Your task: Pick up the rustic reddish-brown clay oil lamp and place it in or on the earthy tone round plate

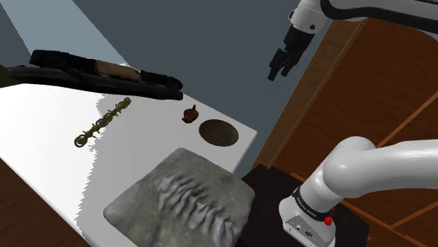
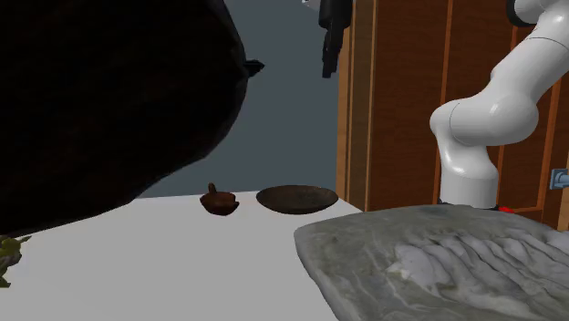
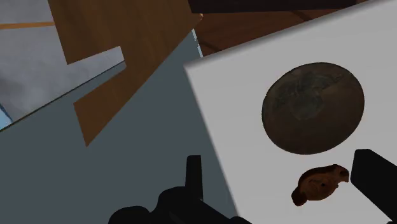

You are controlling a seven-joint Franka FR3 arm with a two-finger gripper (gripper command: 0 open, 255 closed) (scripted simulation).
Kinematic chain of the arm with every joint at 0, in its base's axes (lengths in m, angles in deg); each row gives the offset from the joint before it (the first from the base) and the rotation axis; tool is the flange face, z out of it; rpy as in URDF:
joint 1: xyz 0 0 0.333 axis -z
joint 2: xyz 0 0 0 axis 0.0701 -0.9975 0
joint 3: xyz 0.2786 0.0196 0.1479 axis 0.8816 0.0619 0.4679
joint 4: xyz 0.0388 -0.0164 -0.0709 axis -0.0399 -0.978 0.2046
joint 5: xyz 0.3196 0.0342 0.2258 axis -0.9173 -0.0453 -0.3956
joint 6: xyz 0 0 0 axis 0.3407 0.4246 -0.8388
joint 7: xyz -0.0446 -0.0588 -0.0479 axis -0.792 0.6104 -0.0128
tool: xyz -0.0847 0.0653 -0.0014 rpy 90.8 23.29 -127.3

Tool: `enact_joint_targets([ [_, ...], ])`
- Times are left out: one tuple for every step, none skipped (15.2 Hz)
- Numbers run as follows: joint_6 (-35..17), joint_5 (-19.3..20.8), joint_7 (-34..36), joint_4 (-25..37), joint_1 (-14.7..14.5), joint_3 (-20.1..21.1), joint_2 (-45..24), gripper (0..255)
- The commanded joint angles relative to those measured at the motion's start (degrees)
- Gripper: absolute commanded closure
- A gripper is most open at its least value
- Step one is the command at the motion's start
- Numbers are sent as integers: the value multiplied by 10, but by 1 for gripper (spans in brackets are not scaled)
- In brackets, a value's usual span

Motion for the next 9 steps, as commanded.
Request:
enact_joint_targets([
  [0,0,0,0,0,0,0,0],
  [-14,-4,11,-3,-2,7,-14,0],
  [-28,-8,22,-4,-3,13,-29,0],
  [-42,-12,32,-5,-4,20,-44,0],
  [-56,-16,43,-5,-6,26,-60,0],
  [-69,-19,53,-5,-7,33,-77,0],
  [-83,-22,63,-3,-8,39,-94,0],
  [-96,-25,74,-1,-9,45,-111,0],
  [-109,-27,84,2,-10,51,-129,0],
])
